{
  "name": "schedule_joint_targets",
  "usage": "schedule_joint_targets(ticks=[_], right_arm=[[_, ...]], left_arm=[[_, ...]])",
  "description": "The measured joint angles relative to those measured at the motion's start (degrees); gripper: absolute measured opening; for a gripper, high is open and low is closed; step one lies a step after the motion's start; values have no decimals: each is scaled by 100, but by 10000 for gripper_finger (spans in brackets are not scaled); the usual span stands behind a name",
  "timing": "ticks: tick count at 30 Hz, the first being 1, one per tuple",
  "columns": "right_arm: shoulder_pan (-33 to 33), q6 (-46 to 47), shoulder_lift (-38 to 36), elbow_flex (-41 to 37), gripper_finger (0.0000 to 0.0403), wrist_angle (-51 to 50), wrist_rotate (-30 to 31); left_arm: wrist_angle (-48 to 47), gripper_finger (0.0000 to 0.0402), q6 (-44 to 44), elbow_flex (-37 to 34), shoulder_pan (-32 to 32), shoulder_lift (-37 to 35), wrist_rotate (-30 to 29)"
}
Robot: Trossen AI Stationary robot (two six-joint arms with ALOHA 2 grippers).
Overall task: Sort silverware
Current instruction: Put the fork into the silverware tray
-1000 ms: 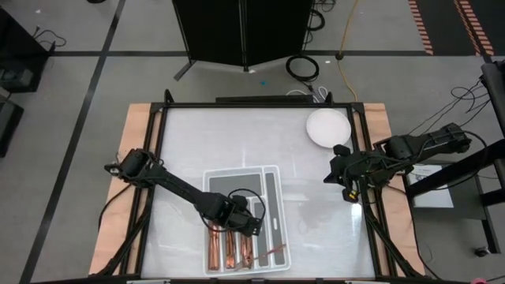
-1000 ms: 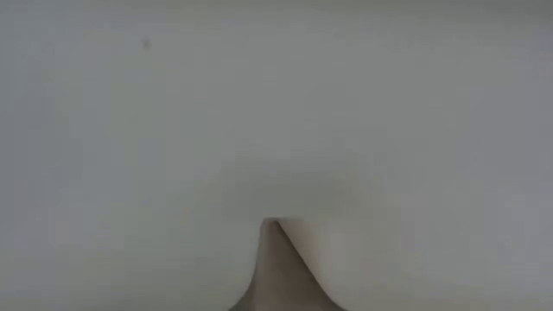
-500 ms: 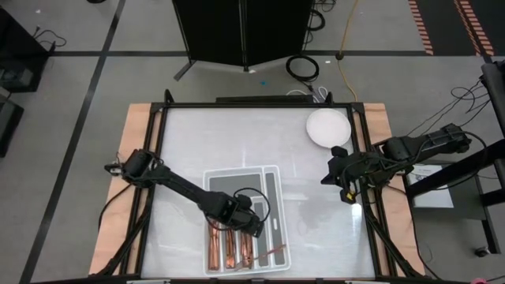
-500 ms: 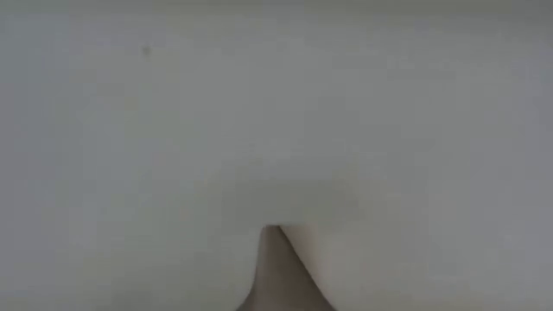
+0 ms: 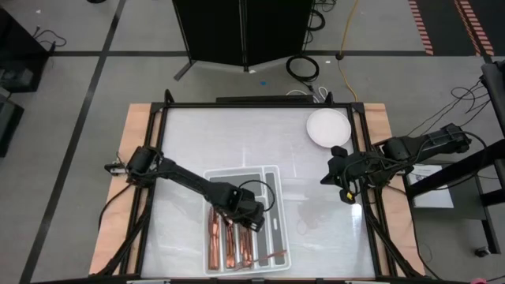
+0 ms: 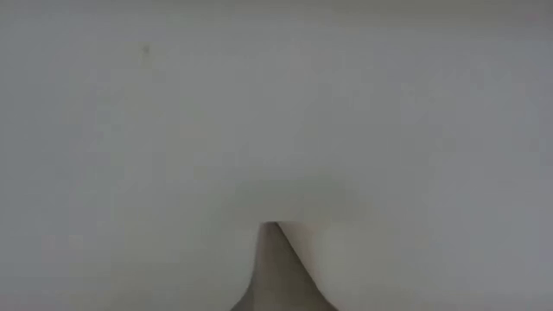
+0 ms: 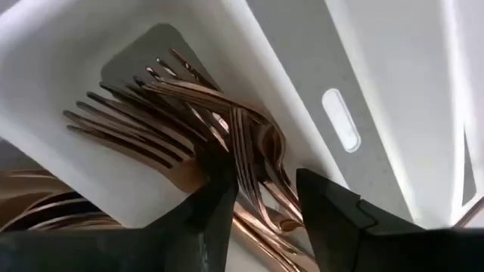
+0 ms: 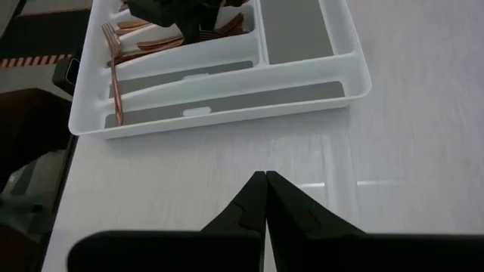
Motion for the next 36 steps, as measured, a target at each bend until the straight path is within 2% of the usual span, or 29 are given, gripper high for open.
schedule_joint_targets(ticks=[5,18,24,31,36], right_arm=[[0,133,0,0,0,-4,0],[0,119,0,0,0,-6,2],[0,-53,0,0,0,-11,2],[-7,-186,0,0,0,-11,2],[-7,-336,0,2,0,-11,7]], left_arm=[[-8,139,105,-26,117,0,111],[-122,13,307,28,72,30,202],[-445,5,537,383,72,37,202],[-1272,5,677,921,124,28,-224],[-1513,5,393,1056,205,23,96]])
